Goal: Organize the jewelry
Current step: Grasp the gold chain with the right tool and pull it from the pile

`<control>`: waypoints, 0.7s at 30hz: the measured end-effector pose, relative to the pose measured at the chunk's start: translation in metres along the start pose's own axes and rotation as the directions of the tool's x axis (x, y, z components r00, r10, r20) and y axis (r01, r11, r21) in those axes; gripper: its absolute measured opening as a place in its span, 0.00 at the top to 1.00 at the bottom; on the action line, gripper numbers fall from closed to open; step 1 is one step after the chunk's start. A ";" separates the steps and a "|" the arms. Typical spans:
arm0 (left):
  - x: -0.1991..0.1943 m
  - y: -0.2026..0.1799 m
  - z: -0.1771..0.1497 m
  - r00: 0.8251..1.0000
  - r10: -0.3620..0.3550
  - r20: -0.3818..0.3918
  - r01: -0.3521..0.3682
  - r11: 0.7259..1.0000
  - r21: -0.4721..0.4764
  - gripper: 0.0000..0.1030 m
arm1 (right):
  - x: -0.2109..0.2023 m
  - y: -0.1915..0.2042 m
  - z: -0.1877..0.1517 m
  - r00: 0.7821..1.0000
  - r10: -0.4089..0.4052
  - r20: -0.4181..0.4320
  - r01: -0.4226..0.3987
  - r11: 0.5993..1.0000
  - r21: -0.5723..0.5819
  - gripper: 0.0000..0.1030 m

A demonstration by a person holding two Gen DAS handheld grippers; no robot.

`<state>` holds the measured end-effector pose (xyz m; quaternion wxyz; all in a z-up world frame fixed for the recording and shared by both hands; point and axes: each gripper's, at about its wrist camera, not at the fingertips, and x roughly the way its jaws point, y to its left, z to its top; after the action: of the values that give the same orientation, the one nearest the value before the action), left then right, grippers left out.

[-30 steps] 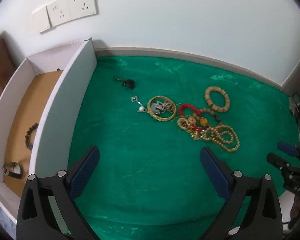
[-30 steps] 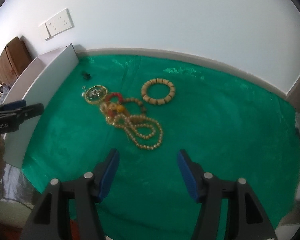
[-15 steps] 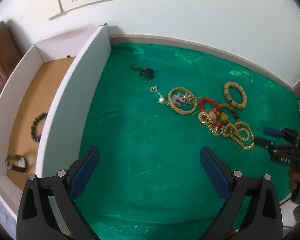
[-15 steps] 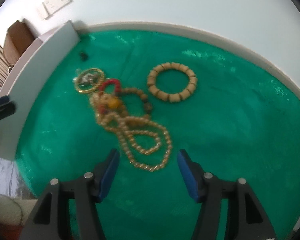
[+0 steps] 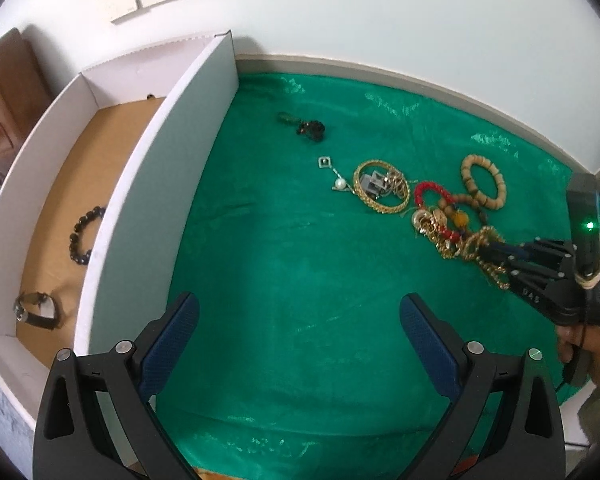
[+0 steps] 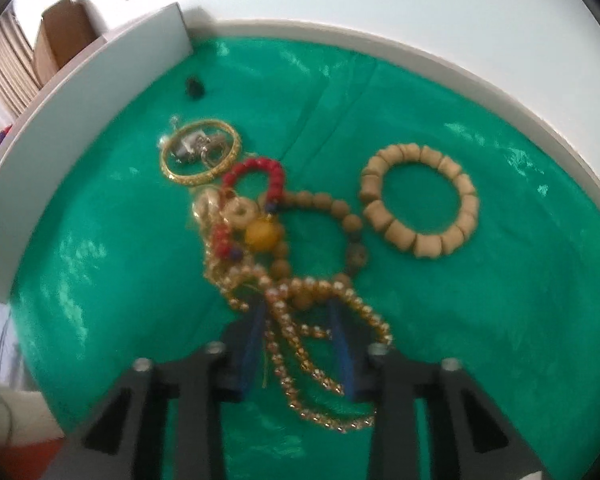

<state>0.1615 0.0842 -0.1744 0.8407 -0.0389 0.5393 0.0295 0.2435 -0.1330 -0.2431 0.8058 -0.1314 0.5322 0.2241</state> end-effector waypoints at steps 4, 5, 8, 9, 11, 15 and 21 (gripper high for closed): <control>0.003 0.000 -0.004 1.000 -0.005 -0.011 0.005 1.000 -0.003 0.03 | -0.027 -0.003 -0.007 0.999 0.015 0.038 -0.017 0.998 0.068 0.92; 0.003 0.000 -0.004 1.000 -0.008 -0.012 0.008 1.000 -0.001 0.03 | -0.039 -0.006 -0.010 0.998 0.026 0.055 -0.031 0.995 0.094 0.92; 0.005 -0.005 -0.003 1.000 -0.020 -0.012 0.020 1.000 0.012 0.03 | -0.069 -0.013 -0.016 0.993 0.047 0.107 -0.063 0.986 0.153 0.92; 0.005 -0.007 -0.002 1.000 -0.025 -0.011 0.026 0.999 0.019 0.03 | -0.079 -0.015 -0.018 0.991 0.052 0.124 -0.073 0.983 0.167 0.92; 0.005 -0.016 -0.001 0.999 -0.040 -0.006 0.040 0.998 0.040 0.03 | -0.100 -0.017 -0.021 0.986 0.054 0.159 -0.084 0.979 0.187 0.92; 0.006 -0.040 0.008 0.996 -0.093 0.002 0.093 0.991 0.098 0.03 | -0.129 -0.021 -0.024 0.977 0.039 0.209 -0.084 0.974 0.213 0.92; 0.013 -0.097 0.030 0.979 -0.201 0.043 0.186 0.954 0.236 0.03 | -0.156 -0.024 -0.030 0.964 0.028 0.265 -0.095 0.965 0.243 0.92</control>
<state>0.2028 -0.0094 -0.1700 0.8558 0.0073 0.5044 -0.1146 0.1798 -0.2020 -0.1127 0.8711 0.0201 0.4504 0.1945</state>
